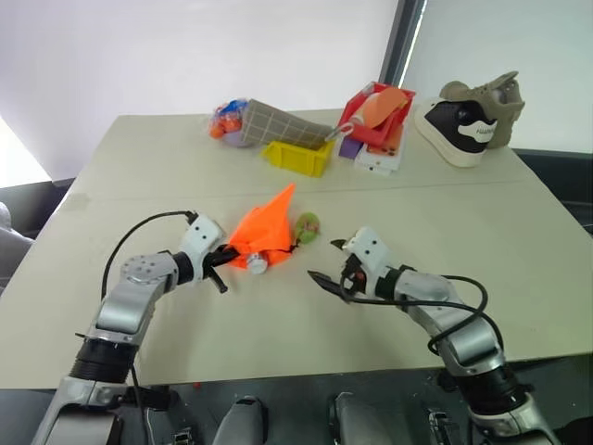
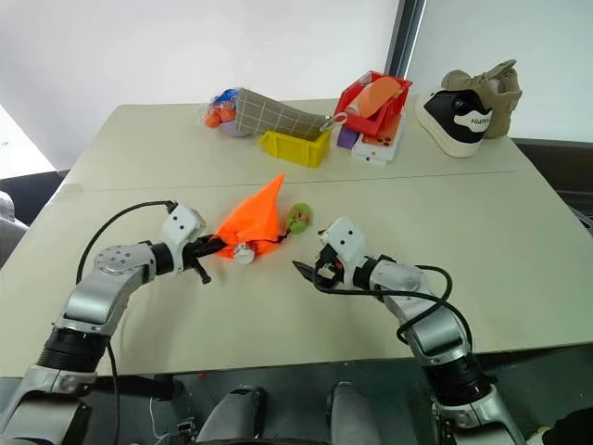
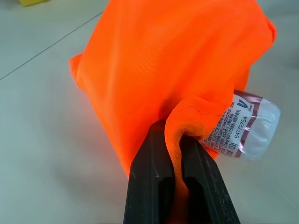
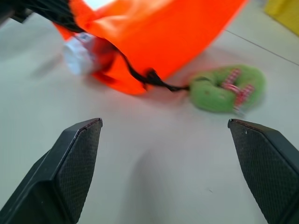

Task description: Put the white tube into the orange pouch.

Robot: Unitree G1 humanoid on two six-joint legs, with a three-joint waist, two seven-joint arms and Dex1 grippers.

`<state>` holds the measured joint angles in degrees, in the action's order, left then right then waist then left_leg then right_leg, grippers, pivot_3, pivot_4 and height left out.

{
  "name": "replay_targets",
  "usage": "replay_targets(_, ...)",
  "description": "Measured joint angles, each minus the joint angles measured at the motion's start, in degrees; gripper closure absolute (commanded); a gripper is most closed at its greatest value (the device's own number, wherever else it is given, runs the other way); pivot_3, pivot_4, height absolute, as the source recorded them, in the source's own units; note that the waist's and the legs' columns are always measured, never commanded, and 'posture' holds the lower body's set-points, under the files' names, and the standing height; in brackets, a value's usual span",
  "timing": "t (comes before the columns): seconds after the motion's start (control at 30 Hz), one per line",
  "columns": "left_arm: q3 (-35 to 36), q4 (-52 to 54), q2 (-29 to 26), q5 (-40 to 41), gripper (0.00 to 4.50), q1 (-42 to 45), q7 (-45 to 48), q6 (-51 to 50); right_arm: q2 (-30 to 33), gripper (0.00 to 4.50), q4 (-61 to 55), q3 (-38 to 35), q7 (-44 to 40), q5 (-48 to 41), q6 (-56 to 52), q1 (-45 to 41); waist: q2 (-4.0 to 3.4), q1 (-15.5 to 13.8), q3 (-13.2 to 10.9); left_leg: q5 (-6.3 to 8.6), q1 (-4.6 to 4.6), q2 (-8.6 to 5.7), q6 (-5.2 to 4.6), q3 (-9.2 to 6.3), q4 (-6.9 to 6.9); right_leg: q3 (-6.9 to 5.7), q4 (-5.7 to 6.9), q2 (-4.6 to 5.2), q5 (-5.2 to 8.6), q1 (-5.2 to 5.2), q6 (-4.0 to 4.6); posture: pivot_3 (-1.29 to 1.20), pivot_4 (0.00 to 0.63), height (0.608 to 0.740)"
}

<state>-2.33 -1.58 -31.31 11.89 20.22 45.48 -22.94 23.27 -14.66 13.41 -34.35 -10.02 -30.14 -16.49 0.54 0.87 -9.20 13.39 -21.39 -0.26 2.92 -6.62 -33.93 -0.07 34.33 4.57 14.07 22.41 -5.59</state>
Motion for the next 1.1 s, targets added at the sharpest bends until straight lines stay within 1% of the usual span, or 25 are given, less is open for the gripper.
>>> replay_targets(0.23,1.21,0.7,0.42,1.88,4.5,-1.14,0.13,-0.41,-2.42,0.04,8.27,1.74,3.2,5.38,4.98,-5.33,0.0,0.1,0.0,0.0,0.0,0.0,0.0,0.01,-0.01,0.0,0.01,-0.01,-0.13,0.0,0.19,0.0,0.15,0.74)
replay_targets(0.37,1.69,1.09,0.44,3.7,4.5,-1.57,0.36,-1.99,-2.1,0.04,9.17,1.45,1.52,5.11,5.37,-5.85,0.0,0.07,0.0,0.0,-0.01,0.0,0.0,0.0,0.02,0.0,0.0,-0.01,-0.12,0.01,0.18,0.0,0.15,0.74)
replay_targets(0.43,2.2,2.41,0.83,5.26,4.5,-1.44,0.44,-3.27,-1.31,0.54,7.69,1.4,-0.79,3.92,5.04,-4.92,0.0,-0.02,0.0,0.0,-0.03,0.0,0.0,0.0,0.02,0.0,-0.02,0.0,-0.11,-0.01,0.17,0.0,0.15,0.74)
replay_targets(0.47,2.48,3.0,1.01,6.12,4.5,-1.39,0.51,-3.82,-0.84,0.86,6.13,1.43,-2.35,2.68,4.36,-3.97,0.01,-0.03,0.01,0.0,-0.01,0.0,0.0,0.0,0.01,0.0,-0.02,0.0,-0.1,-0.04,0.14,0.0,0.15,0.74)
replay_targets(0.5,2.64,3.45,1.13,6.62,4.5,-1.31,0.51,-4.35,-0.54,1.31,4.24,1.45,-4.01,1.13,3.2,-2.92,0.01,0.0,0.01,0.0,-0.02,0.0,0.0,0.0,0.01,0.0,-0.02,0.0,-0.1,-0.04,0.14,0.0,0.15,0.74)
replay_targets(0.53,2.65,4.01,1.23,7.15,4.5,-1.26,0.52,-4.81,-0.25,1.88,2.53,1.64,-5.42,-0.11,2.15,-2.04,0.01,0.0,0.01,0.0,-0.01,0.0,0.0,0.0,0.01,0.0,-0.02,0.0,-0.09,-0.04,0.13,0.0,0.15,0.74)
replay_targets(0.6,2.64,4.41,1.81,7.98,4.5,-0.73,0.52,-5.7,-0.15,2.82,0.66,2.19,-6.78,-1.23,0.35,-1.59,0.01,0.17,0.0,0.0,0.01,0.0,0.0,0.0,0.0,0.0,0.0,0.0,-0.02,-0.03,0.02,0.0,0.15,0.74)
replay_targets(0.67,2.59,5.06,2.39,8.83,4.5,-0.04,0.52,-6.56,-0.45,3.97,-0.49,2.68,-7.4,-1.96,-1.19,-1.64,0.01,0.17,0.01,0.0,0.04,0.0,0.0,0.0,-0.01,0.0,0.03,-0.01,-0.01,-0.03,0.0,0.0,0.15,0.74)
replay_targets(0.7,2.59,5.26,2.54,9.1,4.5,0.28,0.54,-6.94,-0.89,4.42,-0.66,3.16,-7.53,-2.11,-2.03,-1.83,0.01,0.19,0.01,0.0,0.06,0.0,0.0,0.0,-0.01,0.0,0.05,-0.01,-0.01,-0.04,0.01,0.0,0.15,0.74)
replay_targets(0.73,2.57,5.47,2.78,9.4,4.5,0.57,0.53,-7.37,-2.08,4.48,-0.39,3.87,-7.3,-2.04,-2.67,-2.41,0.01,0.22,0.01,0.0,0.06,0.0,0.0,0.0,-0.02,0.0,0.06,-0.02,-0.02,-0.02,0.02,0.0,0.15,0.74)
replay_targets(0.87,1.21,6.3,3.7,10.05,4.5,1.85,0.55,-8.24,-7.51,4.48,3.7,6.48,-5.44,-1.43,-3.82,-6.9,0.01,0.21,0.01,-0.01,0.05,0.0,0.02,-0.01,-0.02,0.0,0.1,-0.03,-0.06,0.01,0.08,0.0,0.15,0.74)
replay_targets(0.93,1.0,6.31,3.82,10.06,4.5,2.33,0.52,-8.38,-9.33,4.48,6.1,8.18,-5.53,-1.22,-3.93,-8.95,0.02,0.18,0.01,-0.01,0.04,0.0,0.02,-0.01,-0.02,0.0,0.08,-0.03,-0.16,0.0,0.22,0.0,0.15,0.74)
replay_targets(1.1,1.02,6.36,3.79,10.08,4.5,2.5,0.47,-9.24,-12.76,4.48,12.48,9.94,-3.5,1.12,-3.07,-10.77,0.01,0.12,0.01,-0.01,0.0,0.0,0.02,-0.01,-0.01,0.0,0.05,-0.03,-0.14,0.01,0.19,0.0,0.15,0.74)
